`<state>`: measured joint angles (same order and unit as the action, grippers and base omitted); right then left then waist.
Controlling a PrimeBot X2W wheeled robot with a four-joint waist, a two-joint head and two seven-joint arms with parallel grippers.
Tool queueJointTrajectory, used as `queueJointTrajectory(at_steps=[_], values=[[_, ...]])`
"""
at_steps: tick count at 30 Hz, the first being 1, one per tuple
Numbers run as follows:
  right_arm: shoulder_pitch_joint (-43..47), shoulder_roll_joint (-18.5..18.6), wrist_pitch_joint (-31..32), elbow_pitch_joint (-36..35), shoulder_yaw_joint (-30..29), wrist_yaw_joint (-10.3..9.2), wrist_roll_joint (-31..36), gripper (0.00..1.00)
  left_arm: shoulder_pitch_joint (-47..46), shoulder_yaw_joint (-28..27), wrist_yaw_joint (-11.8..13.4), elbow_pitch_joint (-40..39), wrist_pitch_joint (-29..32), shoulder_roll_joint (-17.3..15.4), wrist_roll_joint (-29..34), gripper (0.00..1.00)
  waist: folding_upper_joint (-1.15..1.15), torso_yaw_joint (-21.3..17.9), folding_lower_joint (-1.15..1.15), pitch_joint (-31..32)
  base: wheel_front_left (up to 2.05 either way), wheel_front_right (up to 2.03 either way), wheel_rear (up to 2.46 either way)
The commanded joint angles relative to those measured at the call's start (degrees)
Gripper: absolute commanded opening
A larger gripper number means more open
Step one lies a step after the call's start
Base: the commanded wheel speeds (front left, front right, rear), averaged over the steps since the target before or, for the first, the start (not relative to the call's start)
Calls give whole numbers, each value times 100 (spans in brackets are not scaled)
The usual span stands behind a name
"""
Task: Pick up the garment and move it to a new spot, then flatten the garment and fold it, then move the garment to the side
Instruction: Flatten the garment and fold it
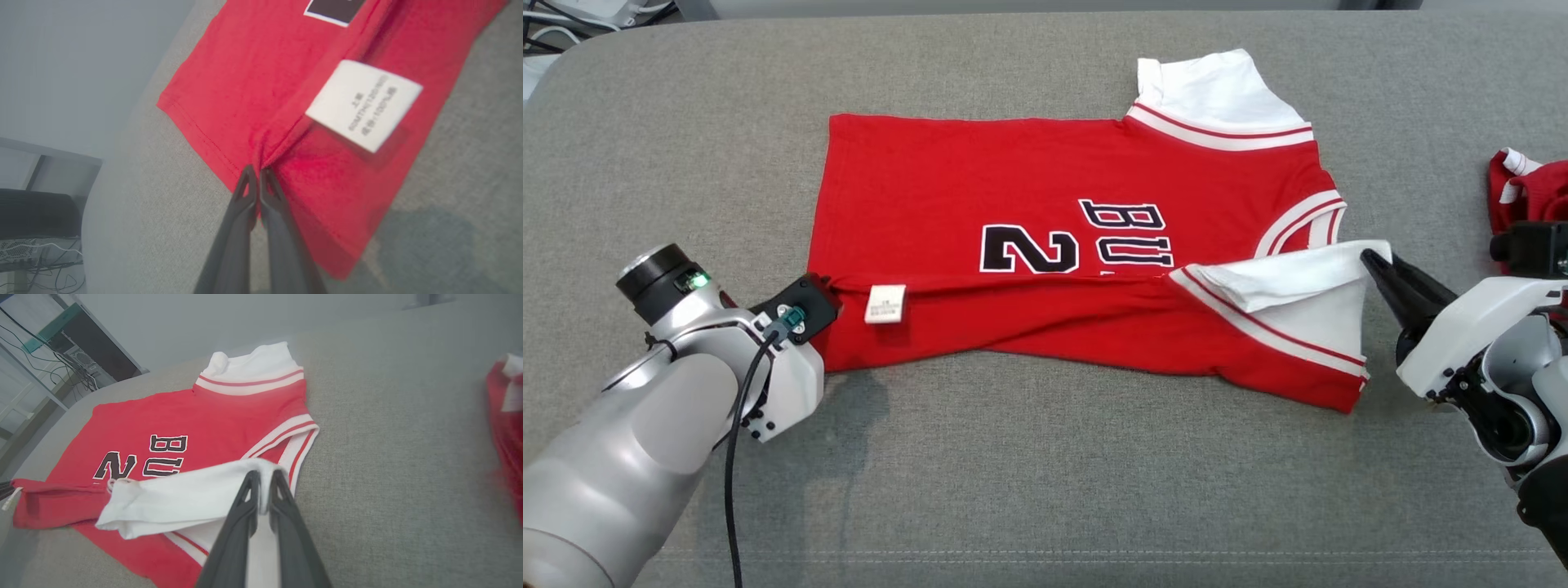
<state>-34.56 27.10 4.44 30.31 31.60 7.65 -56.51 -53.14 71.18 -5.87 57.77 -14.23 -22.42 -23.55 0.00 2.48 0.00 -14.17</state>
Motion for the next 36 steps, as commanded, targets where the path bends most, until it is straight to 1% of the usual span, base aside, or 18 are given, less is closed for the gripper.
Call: queueJointTrajectory(at_steps=[1, 2, 4, 5, 10, 11, 17, 23, 27, 32, 36], values=[[-97, 40, -168, -38, -23, -16, 52, 100, -327, -244, 156, 1, -65, -194, 10, 79, 0, -1, 0, 7, 0, 0, 0], [-120, 29, -255, 15, -33, -16, 79, 100, -324, -299, 247, -31, -69, -191, 2, 100, 0, -2, 0, 14, 0, 0, 0], [-153, 11, -448, 108, -75, -16, 112, 100, -288, -479, 419, -184, -73, -218, -58, 100, 0, -4, 0, 39, 0, 0, 0], [-153, 11, -448, 108, -75, -16, 112, 100, -288, -479, 419, -184, -73, -218, -58, 100, 0, -4, 0, 39, 0, 0, 0], [-120, -11, -744, 272, -102, -16, 147, 100, 57, -837, 567, -526, -75, -356, -195, 100, 0, -21, 0, 160, 0, 0, 0], [-75, 4, -870, 306, -117, -16, 167, 100, 211, -984, 654, -659, -75, -412, -223, 100, 0, -18, 0, 218, 0, 0, 0], [166, 76, -1251, 354, -143, -16, 342, 100, 749, -1411, 892, -1000, -76, -484, -315, 100, 0, 15, 0, 438, 0, 0, 0], [546, 1, -1590, 346, -173, -16, 539, 100, 1361, -1888, 1103, -1273, -76, -418, -458, 100, 0, 42, 0, 688, 0, 0, 0], [798, -63, -1791, 358, -221, -16, 894, 100, 1782, -2240, 1226, -1435, -76, -358, -524, 100, 0, 41, 0, 838, 0, 0, 0], [1056, -200, -1908, 365, -521, -16, 1346, 100, 2210, -2620, 1340, -1620, -76, -288, -499, 100, 0, 15, 0, 935, 0, 0, 0], [1320, -396, -1934, 324, -796, -16, 1635, 100, 2483, -2927, 1398, -1760, -76, -192, -467, 100, 0, 2, 0, 955, 0, 0, 0]])
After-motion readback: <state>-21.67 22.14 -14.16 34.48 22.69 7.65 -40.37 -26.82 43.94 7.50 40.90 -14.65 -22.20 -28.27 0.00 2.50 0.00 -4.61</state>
